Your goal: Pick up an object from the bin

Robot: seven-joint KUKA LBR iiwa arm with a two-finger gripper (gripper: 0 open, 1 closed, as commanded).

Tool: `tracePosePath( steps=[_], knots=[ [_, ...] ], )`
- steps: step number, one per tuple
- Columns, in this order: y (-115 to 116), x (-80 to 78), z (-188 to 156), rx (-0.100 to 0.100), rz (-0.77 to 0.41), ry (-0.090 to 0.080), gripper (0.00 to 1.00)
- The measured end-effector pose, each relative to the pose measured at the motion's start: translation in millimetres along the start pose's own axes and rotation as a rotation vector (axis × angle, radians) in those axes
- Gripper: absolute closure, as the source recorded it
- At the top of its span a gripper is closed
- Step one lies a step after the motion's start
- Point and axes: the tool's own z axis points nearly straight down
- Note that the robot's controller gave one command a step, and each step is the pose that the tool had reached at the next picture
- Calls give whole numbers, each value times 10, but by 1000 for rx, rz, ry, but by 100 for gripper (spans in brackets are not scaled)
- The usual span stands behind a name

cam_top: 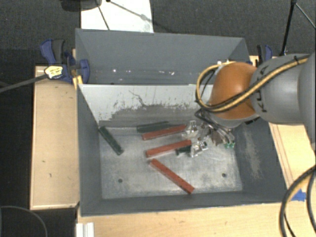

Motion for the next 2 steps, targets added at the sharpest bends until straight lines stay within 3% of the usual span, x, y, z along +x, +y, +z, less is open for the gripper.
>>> tracePosePath(
  steps=[2],
  knots=[
    [7, 34, -195, -1, -1, 9, 100]
  ],
)
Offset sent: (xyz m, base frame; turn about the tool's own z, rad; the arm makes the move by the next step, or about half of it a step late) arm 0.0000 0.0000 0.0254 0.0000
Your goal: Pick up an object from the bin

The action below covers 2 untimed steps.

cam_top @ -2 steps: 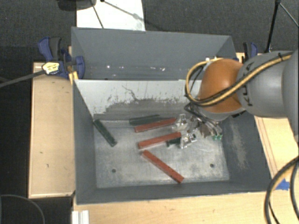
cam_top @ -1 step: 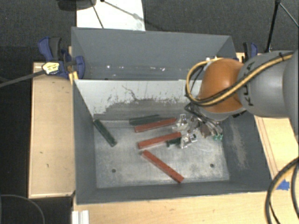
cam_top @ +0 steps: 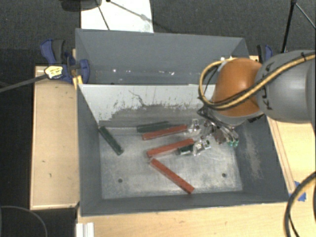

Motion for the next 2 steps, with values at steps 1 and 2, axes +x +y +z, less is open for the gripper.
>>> tracePosePath(
  steps=[1, 2],
  knots=[
    [-5, -18, -182, 2, 0, -6, 100],
    [-6, -22, -303, 3, 0, -9, 100]
  ],
)
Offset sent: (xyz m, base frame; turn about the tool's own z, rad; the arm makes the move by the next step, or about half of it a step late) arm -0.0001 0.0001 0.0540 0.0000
